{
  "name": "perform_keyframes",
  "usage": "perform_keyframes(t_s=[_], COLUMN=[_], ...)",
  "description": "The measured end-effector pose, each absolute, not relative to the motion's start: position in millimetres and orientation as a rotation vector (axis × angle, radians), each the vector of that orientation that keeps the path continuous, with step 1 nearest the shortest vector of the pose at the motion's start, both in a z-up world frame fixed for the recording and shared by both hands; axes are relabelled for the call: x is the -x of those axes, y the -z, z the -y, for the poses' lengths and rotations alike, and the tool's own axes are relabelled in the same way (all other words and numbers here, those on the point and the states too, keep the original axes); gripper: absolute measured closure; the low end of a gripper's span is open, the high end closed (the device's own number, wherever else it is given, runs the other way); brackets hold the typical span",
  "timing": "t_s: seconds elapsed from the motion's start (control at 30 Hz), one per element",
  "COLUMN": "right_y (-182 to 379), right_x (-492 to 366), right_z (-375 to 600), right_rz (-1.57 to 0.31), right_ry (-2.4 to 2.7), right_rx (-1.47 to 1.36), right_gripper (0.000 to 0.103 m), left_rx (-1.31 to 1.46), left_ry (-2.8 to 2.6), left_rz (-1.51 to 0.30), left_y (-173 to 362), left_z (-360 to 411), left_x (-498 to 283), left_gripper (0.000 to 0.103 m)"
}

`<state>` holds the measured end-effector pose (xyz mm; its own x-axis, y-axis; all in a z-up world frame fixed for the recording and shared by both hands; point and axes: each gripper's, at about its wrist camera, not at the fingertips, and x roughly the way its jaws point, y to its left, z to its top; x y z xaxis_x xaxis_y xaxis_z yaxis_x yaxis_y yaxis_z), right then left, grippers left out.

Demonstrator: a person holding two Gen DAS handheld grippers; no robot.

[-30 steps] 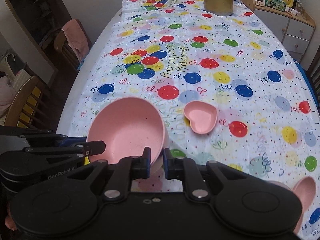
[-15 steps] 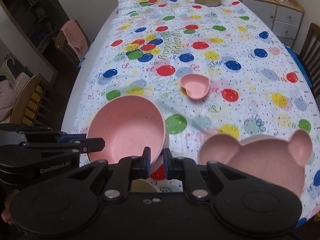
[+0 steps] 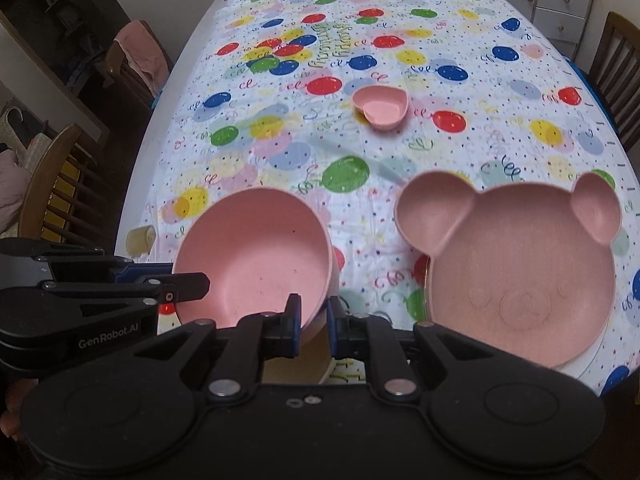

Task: Organize plates and bowls
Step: 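Lift the pink bowl and lower it into the cream bowl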

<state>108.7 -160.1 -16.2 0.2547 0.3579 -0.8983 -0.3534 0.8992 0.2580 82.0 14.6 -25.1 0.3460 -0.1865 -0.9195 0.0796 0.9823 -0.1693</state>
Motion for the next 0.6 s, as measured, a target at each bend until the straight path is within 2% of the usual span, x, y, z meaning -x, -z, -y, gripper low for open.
perform_keyframes(t_s=[0.6], right_y=[31], right_x=[-80], right_z=[169], right_rz=[-1.273], right_ry=[-0.459], right_rx=[-0.049], right_gripper=[0.091], left_rx=[0.067], left_ry=[0.221], left_rz=[-1.263], left_y=[41], left_z=[-12], left_x=[-69], left_gripper=[0.089])
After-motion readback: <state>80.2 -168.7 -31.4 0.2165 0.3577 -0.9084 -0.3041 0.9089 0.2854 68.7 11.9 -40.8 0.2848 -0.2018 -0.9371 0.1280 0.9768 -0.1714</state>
